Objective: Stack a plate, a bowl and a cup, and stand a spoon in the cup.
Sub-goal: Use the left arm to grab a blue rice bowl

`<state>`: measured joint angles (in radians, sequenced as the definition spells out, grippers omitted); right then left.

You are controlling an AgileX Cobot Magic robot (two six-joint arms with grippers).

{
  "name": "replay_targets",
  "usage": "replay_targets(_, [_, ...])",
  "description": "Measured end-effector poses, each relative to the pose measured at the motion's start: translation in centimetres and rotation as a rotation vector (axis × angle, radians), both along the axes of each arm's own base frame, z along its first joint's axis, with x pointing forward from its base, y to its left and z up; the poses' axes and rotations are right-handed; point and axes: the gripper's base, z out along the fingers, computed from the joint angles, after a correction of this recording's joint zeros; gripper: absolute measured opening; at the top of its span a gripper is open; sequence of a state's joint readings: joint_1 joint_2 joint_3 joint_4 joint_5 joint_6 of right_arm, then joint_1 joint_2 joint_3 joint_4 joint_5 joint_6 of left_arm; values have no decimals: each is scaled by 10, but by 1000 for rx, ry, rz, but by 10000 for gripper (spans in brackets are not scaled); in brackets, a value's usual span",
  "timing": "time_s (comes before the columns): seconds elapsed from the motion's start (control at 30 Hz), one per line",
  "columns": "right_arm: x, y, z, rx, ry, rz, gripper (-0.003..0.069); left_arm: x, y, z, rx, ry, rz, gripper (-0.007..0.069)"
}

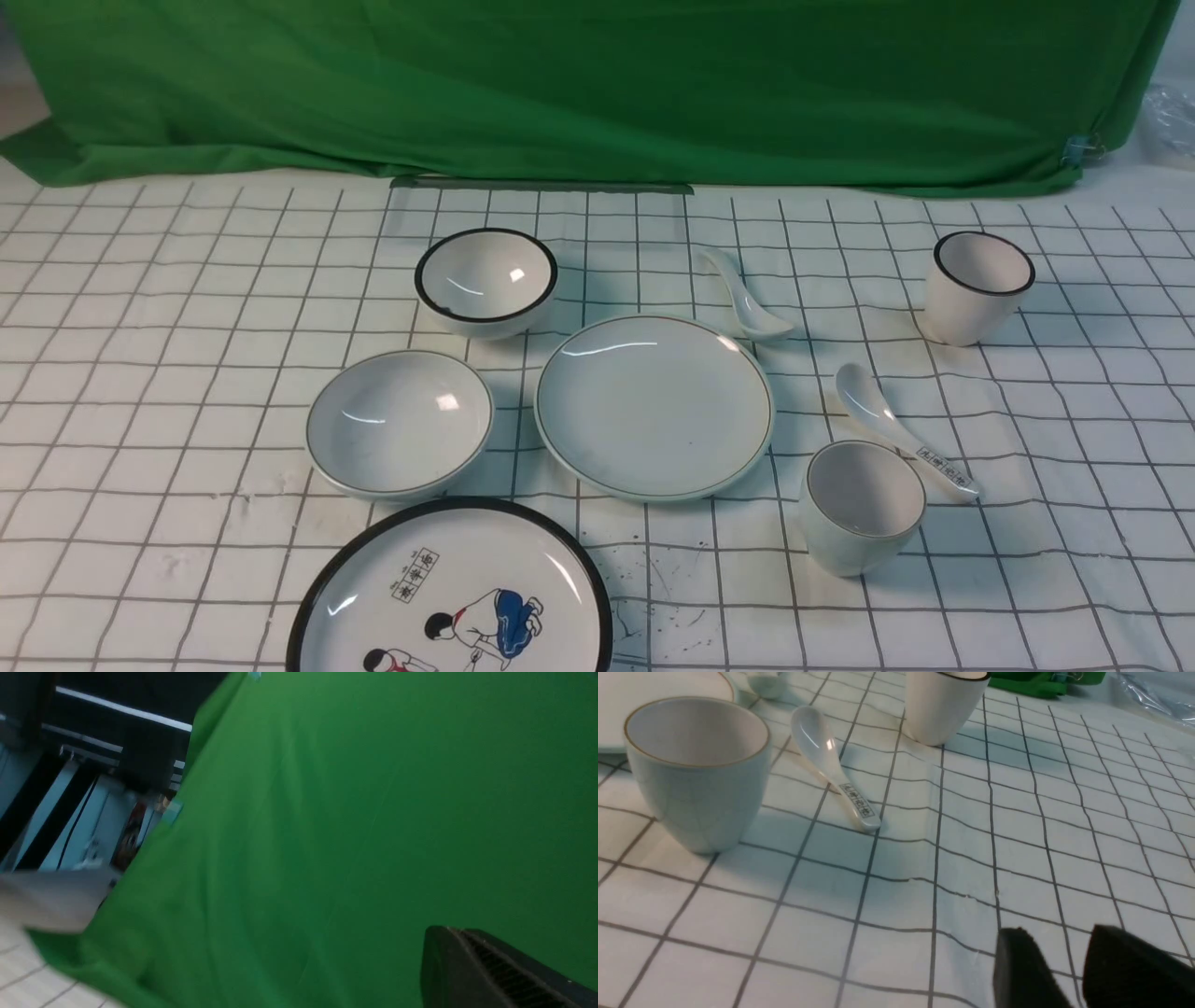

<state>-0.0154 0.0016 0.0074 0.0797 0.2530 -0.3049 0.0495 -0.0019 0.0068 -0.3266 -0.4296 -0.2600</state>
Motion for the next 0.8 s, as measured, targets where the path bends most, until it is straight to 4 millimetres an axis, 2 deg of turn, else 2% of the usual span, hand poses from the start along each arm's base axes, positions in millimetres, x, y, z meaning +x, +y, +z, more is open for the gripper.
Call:
replay_targets(0.1, [1,0,2,2,-27,-2,248,-14,5,19,-94,-263,8,20])
replay_targets(0.13, [1,0,3,7,-29,-3,248,-15,6,21,-93,-275,11,20])
replay_targets(0.2, [1,1,4,61,-50,-10,248,-22,5,38,-120,-345,-17,20])
replay_targets(0.27, [3,1,14,244,-147,-42,248,-34,0,85,-99,-372,-72,20])
replay_targets(0.3, [3,1,15,264,-168,-46,248,-35,-1,88,-95,-368,-76,20])
replay_targets(0.33, [4,0,23,462,-244,-80,248,-37,-7,124,-33,-295,-102,20])
replay_targets(0.37, [4,0,24,467,-258,-81,248,-36,-7,123,-34,-276,-106,20])
replay_targets(0.4, [4,-2,31,661,-333,-108,248,-28,-12,159,36,-142,-114,20])
replay_targets(0.5, [4,-4,38,789,-402,-117,248,-3,-14,191,69,155,-137,20])
replay_targets(0.53, [4,-4,39,809,-417,-118,248,17,-15,193,99,343,-148,20])
replay_targets(0.57, [3,-4,39,813,-418,-118,248,20,-15,197,97,344,-149,20])
replay_targets(0.6, [3,-4,40,837,-423,-119,248,46,-17,197,159,600,-187,20])
replay_targets(0.63, [3,-4,40,854,-425,-121,248,62,-18,193,190,705,-206,20])
replay_targets(0.7, [3,-5,41,932,-429,-126,248,101,-21,173,244,993,-302,20])
replay_targets(0.73, [3,-5,41,945,-430,-127,248,111,-23,165,261,1067,-338,20])
replay_targets(0.77, [3,-5,40,953,-424,-128,247,134,-24,147,272,1191,-395,20])
replay_targets(0.8, [3,-4,40,950,-399,-128,241,146,-24,135,286,1257,-425,20])
